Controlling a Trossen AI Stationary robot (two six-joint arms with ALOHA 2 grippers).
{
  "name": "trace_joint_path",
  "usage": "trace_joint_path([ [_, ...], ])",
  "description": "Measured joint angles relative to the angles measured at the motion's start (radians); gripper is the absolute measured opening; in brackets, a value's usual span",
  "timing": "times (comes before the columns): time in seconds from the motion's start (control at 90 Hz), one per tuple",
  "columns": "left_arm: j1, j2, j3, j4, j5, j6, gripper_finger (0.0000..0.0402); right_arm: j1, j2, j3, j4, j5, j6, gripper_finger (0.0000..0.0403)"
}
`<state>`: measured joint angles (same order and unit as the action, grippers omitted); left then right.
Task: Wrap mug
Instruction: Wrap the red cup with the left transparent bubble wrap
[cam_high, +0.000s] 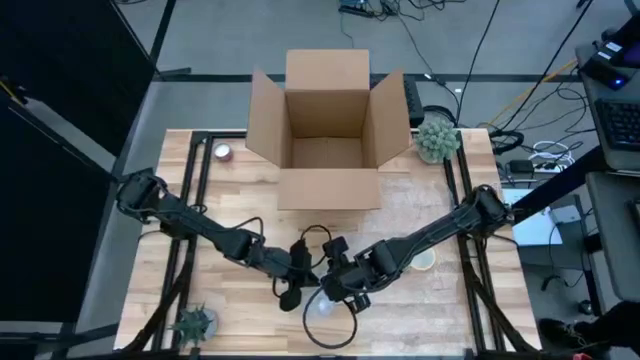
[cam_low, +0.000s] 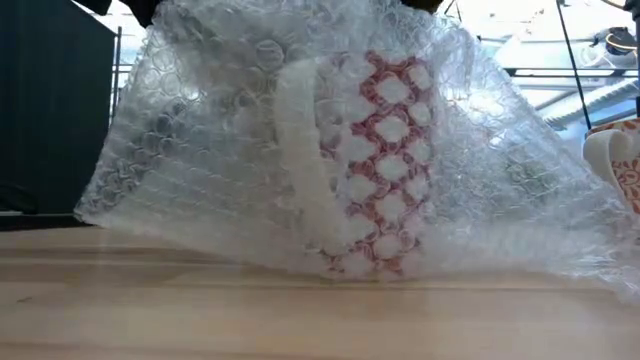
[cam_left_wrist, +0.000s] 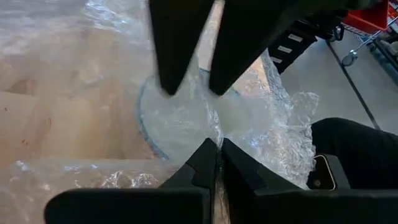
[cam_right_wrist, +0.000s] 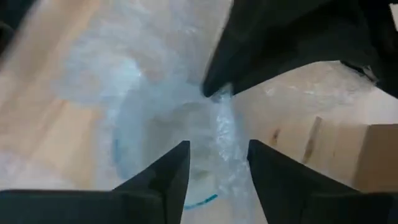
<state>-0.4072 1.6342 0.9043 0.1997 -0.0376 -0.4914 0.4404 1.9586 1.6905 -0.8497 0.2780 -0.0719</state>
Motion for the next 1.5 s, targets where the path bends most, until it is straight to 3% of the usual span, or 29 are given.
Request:
trace_joint_path([
  [0.1, 0.000, 0.000, 0.000, 0.000, 0.000, 0.000, 0.0002, 0.000, 0.014, 0.000, 0.000, 0.011, 0.001, 0.0109],
  [0.267, 0.000, 0.000, 0.000, 0.000, 0.000, 0.000, 0.0002, 0.003, 0.015, 0.000, 0.001, 0.010, 0.006, 0.0012],
  [0.744, 0.016, 0.000, 0.000, 0.002, 0.003, 0.004, 0.0011, 0.007, 0.015, 0.000, 0.002, 0.009, 0.034, 0.0001],
  [0.922, 0.019, -0.004, 0.000, 0.000, 0.029, 0.027, 0.0072, 0.008, 0.015, 0.000, 0.002, 0.008, 0.034, 0.0001],
  [1.1, 0.029, -0.085, -0.001, -0.081, 0.068, 0.020, 0.0149, 0.008, 0.015, 0.000, 0.002, 0.008, 0.031, 0.0000],
  [1.333, 0.002, -0.259, 0.000, -0.355, -0.181, -0.025, 0.0171, 0.008, 0.015, 0.000, 0.000, 0.006, 0.031, 0.0000],
  [1.5, -0.006, -0.284, -0.001, -0.546, -0.362, -0.068, 0.0165, 0.008, 0.015, 0.000, 0.001, 0.007, 0.031, 0.0000],
])
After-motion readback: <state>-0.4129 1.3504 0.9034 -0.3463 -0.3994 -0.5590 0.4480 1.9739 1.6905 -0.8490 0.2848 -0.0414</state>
